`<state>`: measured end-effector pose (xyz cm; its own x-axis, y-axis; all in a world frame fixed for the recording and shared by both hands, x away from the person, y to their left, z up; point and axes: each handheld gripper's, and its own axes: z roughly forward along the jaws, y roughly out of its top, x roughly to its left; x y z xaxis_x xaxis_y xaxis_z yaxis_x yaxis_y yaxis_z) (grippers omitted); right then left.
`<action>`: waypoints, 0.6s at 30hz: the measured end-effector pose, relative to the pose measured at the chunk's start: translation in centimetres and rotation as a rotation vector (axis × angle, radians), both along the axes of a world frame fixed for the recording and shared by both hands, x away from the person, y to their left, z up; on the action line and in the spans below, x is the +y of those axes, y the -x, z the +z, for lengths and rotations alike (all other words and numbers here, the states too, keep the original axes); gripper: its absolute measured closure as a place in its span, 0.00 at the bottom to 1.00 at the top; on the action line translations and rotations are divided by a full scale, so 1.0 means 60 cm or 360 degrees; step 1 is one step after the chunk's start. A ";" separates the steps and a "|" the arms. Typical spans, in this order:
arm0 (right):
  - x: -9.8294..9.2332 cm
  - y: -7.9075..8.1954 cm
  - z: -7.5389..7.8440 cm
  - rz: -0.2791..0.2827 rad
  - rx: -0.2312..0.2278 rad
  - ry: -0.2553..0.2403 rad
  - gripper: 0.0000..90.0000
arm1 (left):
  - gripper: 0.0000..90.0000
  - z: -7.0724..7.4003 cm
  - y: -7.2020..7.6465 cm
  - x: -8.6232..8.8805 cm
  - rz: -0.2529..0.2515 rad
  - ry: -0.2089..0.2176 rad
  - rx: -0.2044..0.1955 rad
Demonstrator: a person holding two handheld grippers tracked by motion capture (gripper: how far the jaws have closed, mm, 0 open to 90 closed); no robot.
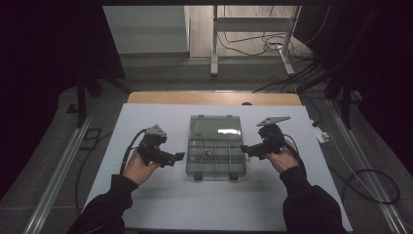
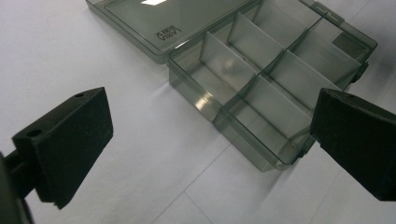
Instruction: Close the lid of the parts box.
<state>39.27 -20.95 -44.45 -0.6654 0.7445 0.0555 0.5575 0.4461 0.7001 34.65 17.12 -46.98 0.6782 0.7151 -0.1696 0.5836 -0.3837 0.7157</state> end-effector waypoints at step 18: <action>0.023 -0.061 -0.015 -0.0135 0.0076 0.0024 0.00 | 0.00 -0.005 -0.041 -0.001 -0.0066 0.0022 0.0019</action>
<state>42.95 -19.55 -45.36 -0.5969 0.7989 0.0741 0.6263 0.4062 0.6654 37.13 17.04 -47.30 0.7048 0.6842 -0.1875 0.5762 -0.3979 0.7140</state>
